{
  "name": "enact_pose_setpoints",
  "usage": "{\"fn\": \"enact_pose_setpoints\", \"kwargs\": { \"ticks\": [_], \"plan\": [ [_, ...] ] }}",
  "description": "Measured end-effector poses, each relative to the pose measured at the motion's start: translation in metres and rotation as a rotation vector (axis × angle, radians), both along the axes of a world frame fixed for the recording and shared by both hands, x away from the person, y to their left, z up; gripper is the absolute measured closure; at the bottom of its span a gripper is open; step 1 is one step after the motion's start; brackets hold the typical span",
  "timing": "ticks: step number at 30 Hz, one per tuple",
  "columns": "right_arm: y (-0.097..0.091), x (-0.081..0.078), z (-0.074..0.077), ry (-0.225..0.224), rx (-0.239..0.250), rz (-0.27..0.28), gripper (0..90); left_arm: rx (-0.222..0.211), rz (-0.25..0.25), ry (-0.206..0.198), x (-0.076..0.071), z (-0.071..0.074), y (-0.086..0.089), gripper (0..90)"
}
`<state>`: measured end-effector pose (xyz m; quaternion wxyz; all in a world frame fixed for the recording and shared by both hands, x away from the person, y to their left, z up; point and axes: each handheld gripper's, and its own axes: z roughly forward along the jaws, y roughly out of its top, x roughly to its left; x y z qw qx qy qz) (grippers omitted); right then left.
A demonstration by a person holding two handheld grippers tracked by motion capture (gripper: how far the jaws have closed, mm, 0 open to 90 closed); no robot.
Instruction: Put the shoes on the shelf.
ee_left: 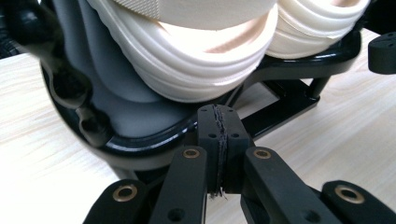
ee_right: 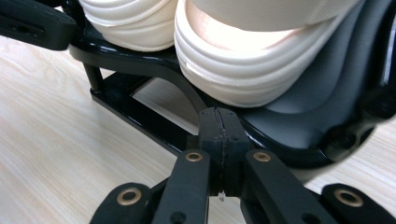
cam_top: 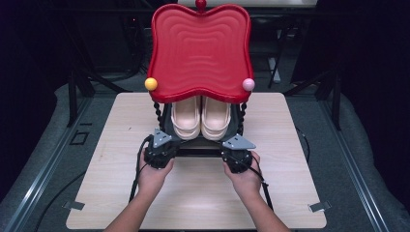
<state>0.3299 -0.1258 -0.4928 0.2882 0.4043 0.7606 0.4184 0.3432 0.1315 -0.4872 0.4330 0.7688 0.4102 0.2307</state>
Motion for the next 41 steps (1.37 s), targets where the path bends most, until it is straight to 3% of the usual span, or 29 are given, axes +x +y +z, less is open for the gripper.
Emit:
{"fn": "enact_pose_setpoints", "kwargs": {
  "ticks": [10,15,16,20,24,29,32,34,35,36,37,38,41],
  "plan": [
    [-0.015,-0.020,0.003,-0.008,-0.004,0.010,89.1,-0.026,-0.006,-0.020,-0.021,-0.001,0.022,86.7],
    [-0.028,-0.034,0.001,-0.020,-0.011,0.004,88.7,-0.041,0.003,-0.022,-0.037,-0.005,0.042,85.8],
    [-0.031,-0.036,0.002,0.003,-0.023,0.008,88.6,-0.038,0.004,-0.020,-0.039,-0.006,0.044,85.4],
    [-0.039,-0.043,-0.003,-0.003,0.005,-0.004,87.5,-0.040,0.007,-0.012,-0.052,-0.014,0.058,84.7],
    [-0.047,-0.052,-0.008,0.023,-0.014,-0.003,86.1,-0.039,0.015,-0.011,-0.063,-0.018,0.072,82.8],
    [-0.058,-0.058,-0.016,0.031,0.003,-0.019,81.1,-0.051,0.043,-0.011,-0.077,-0.021,0.091,79.6],
    [-0.064,-0.060,-0.019,0.068,0.009,-0.025,79.8,-0.055,0.055,-0.009,-0.084,-0.024,0.100,78.1],
    [-0.064,-0.061,-0.025,0.053,0.034,-0.027,78.2,-0.064,0.063,-0.020,-0.088,-0.028,0.105,76.9],
    [-0.066,-0.063,-0.026,0.079,0.032,-0.023,77.4,-0.070,0.068,-0.026,-0.089,-0.031,0.108,75.6],
    [-0.065,-0.062,-0.029,0.066,0.059,-0.026,76.1,-0.082,0.073,-0.019,-0.090,-0.034,0.110,74.6],
    [-0.066,-0.063,-0.030,0.082,0.061,-0.019,74.0,-0.097,0.075,-0.011,-0.091,-0.036,0.111,73.5],
    [-0.065,-0.063,-0.032,0.066,0.076,-0.022,71.3,-0.106,0.075,-0.001,-0.091,-0.040,0.112,71.2],
    [-0.062,-0.065,-0.038,0.075,0.063,-0.011,64.7,-0.091,0.064,-0.002,-0.092,-0.043,0.111,64.7]
  ]
}}
